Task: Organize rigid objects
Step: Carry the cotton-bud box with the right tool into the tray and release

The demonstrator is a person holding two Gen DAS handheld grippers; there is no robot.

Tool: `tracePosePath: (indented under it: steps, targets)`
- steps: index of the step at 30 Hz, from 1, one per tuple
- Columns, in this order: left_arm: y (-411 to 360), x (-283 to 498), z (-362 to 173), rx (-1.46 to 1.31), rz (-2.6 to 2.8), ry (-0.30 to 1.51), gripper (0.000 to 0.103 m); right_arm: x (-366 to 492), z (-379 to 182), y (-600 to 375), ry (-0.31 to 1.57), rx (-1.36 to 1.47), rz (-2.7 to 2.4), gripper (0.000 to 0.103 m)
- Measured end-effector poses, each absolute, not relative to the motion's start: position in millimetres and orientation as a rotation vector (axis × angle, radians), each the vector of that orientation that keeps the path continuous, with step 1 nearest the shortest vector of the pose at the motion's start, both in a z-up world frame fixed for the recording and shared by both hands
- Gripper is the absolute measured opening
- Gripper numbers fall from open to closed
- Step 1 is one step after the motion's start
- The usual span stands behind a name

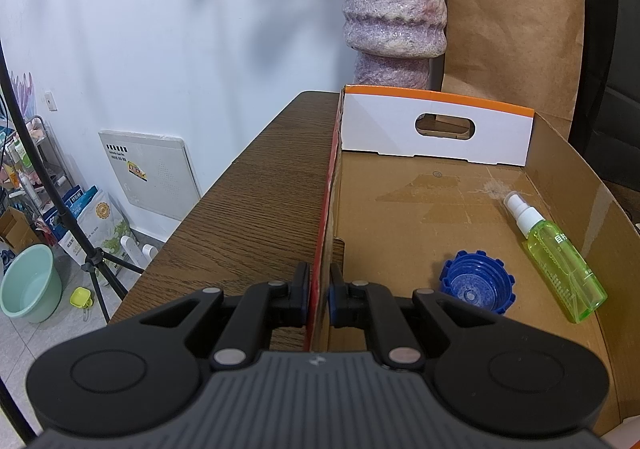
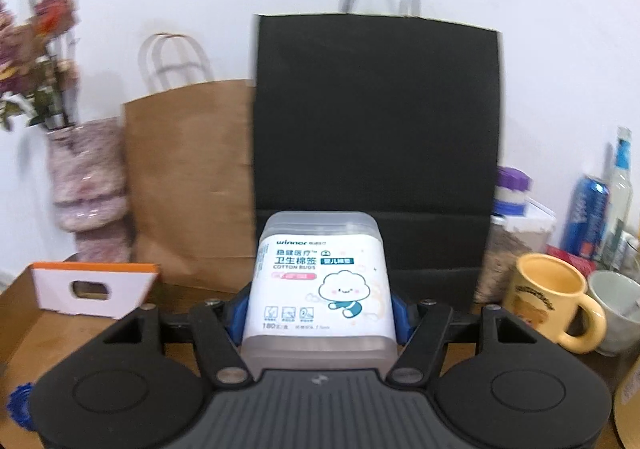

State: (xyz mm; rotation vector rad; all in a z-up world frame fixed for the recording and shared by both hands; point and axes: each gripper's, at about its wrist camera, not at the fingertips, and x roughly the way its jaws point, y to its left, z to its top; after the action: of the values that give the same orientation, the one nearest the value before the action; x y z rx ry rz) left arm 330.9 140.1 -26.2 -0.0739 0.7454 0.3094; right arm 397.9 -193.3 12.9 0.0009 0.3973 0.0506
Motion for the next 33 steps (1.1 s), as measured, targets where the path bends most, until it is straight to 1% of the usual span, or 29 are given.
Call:
tracePosePath:
  steps: [17,26,33]
  targets:
    - [140.2,330.3,-26.4,-0.076,0.31,0.745,0.01,384.2,22.1,-88.9,0.409,-0.061,0.291,0.064]
    - [140.1,330.4,-26.1,-0.076,0.31,0.745,0.01,388.7,12.1,-43.8,0.473,-0.101,0.382,0.064]
    - [140.0,330.5,-25.5,-0.073,0.311,0.743,0.01,385.1,5.7,-27.4,0.515,-0.127,0.436,0.064]
